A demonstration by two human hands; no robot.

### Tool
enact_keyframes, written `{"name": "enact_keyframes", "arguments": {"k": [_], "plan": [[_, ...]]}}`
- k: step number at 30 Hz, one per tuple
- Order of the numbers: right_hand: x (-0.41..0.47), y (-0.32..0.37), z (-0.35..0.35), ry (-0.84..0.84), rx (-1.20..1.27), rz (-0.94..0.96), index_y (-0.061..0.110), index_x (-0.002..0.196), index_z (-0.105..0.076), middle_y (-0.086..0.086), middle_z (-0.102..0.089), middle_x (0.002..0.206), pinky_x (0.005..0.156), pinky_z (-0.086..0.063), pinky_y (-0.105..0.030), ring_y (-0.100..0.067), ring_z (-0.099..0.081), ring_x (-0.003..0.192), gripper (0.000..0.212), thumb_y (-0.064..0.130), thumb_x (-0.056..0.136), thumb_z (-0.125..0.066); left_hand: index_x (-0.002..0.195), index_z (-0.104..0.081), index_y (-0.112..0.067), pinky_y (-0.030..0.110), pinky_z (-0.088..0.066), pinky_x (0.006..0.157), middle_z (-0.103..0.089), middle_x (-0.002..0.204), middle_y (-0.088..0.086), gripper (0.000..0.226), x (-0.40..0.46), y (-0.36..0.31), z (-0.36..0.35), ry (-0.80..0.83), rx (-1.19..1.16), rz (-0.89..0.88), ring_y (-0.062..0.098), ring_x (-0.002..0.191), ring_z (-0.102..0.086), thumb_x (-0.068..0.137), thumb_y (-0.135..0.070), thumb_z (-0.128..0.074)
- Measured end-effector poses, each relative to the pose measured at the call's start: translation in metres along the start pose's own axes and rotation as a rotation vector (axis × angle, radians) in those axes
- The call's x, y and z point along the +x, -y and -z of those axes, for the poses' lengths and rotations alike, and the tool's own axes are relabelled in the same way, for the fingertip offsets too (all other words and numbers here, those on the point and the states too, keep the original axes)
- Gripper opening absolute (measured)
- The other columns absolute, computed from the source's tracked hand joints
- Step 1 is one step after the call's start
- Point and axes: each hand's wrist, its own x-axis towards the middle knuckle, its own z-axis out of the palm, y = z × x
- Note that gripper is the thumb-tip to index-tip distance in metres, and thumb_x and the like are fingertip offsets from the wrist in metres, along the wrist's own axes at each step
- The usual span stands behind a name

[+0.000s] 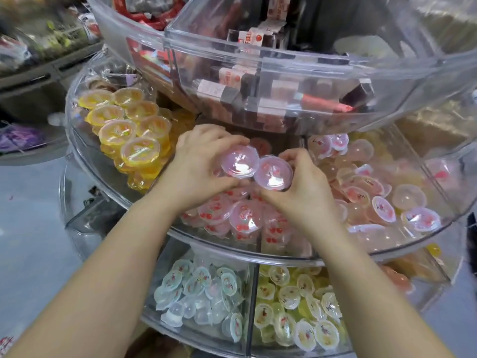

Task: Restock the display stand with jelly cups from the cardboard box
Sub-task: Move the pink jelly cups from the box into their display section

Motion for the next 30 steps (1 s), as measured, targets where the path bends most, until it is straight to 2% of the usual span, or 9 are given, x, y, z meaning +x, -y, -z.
{"name": "enact_keyframes", "arguments": {"k": [3,6,8,12,16,20,26,28,30], "plan": [[0.003,-0.005,-0.001,0.065,-0.125,0.048,0.020,0.122,-0.043,0.004,-0.055,0.113,0.069,-0.027,-0.011,-0.015,-0.052,0.106,0.062,0.028,0.070,-0.076,0.129,-0.053,-0.027,0.042,-0.022,0.102,-0.058,0.125,-0.003,0.067,-0.001,0.006,-0.005,0.084,0.019,0.016,0.023,0.126,-0.041,0.069,-0.056,-0.064],[0.004,-0.007,0.008,0.192,-0.202,0.118,0.022,0.139,-0.035,0.003,-0.045,0.138,0.083,-0.015,-0.001,-0.011,-0.040,0.124,0.073,0.017,0.075,-0.069,0.132,-0.050,-0.029,0.043,-0.020,0.104,-0.056,0.130,-0.005,0.066,-0.002,0.009,-0.007,0.097,0.024,-0.008,0.022,0.127,-0.041,0.072,-0.053,-0.067],[0.004,-0.006,0.011,0.170,-0.222,0.124,0.023,0.136,-0.041,0.004,-0.049,0.135,0.088,-0.020,-0.005,-0.012,-0.043,0.123,0.069,0.017,0.073,-0.068,0.131,-0.051,-0.030,0.044,-0.020,0.104,-0.055,0.129,-0.004,0.065,-0.002,0.010,-0.006,0.100,-0.001,-0.015,0.022,0.127,-0.040,0.072,-0.051,-0.068],[0.004,-0.004,0.007,0.015,-0.292,0.084,0.022,0.126,-0.049,0.004,-0.059,0.120,0.095,-0.039,-0.030,-0.017,-0.050,0.114,0.061,0.036,0.071,-0.074,0.128,-0.053,-0.030,0.040,-0.020,0.104,-0.057,0.126,-0.006,0.065,-0.001,0.010,-0.006,0.083,-0.039,0.001,0.020,0.125,-0.043,0.068,-0.052,-0.063],[0.004,-0.007,0.004,-0.027,-0.291,0.059,0.021,0.117,-0.050,0.002,-0.062,0.107,0.086,-0.043,-0.033,-0.019,-0.053,0.103,0.063,0.047,0.066,-0.076,0.130,-0.052,-0.030,0.040,-0.020,0.104,-0.056,0.131,-0.008,0.063,0.003,0.009,-0.010,0.042,-0.009,0.013,0.019,0.128,-0.041,0.072,-0.038,-0.074],[0.004,-0.007,0.002,-0.036,-0.287,0.050,0.019,0.113,-0.049,-0.001,-0.062,0.103,0.086,-0.046,-0.040,-0.022,-0.054,0.099,0.066,0.051,0.062,-0.076,0.131,-0.051,-0.030,0.040,-0.019,0.105,-0.055,0.133,-0.008,0.063,0.003,0.012,-0.009,0.069,-0.029,0.000,0.019,0.130,-0.040,0.073,-0.040,-0.074],[0.000,-0.011,0.004,0.031,-0.244,0.082,0.018,0.136,-0.036,-0.003,-0.050,0.131,0.105,-0.034,-0.035,-0.020,-0.043,0.124,0.096,0.050,0.057,-0.080,0.136,-0.046,-0.022,0.051,-0.029,0.107,-0.043,0.143,0.005,0.079,0.001,0.012,-0.004,0.080,0.066,-0.094,0.027,0.131,-0.039,0.066,-0.042,-0.078],[-0.003,-0.011,0.007,0.036,-0.197,0.084,0.019,0.139,-0.033,-0.001,-0.046,0.130,0.105,-0.030,-0.029,-0.018,-0.039,0.125,0.099,0.048,0.057,-0.081,0.136,-0.045,-0.015,0.052,-0.034,0.106,-0.043,0.142,0.011,0.084,-0.002,0.010,-0.001,0.050,0.053,-0.109,0.029,0.131,-0.039,0.064,-0.037,-0.082],[-0.007,-0.009,0.010,0.021,-0.159,0.095,0.020,0.139,-0.034,0.000,-0.045,0.127,0.102,-0.026,-0.021,-0.015,-0.038,0.124,0.098,0.048,0.057,-0.080,0.134,-0.047,-0.010,0.046,-0.033,0.109,-0.045,0.139,0.012,0.083,-0.007,0.009,0.003,-0.007,0.000,-0.106,0.028,0.131,-0.039,0.063,-0.032,-0.083]]}}
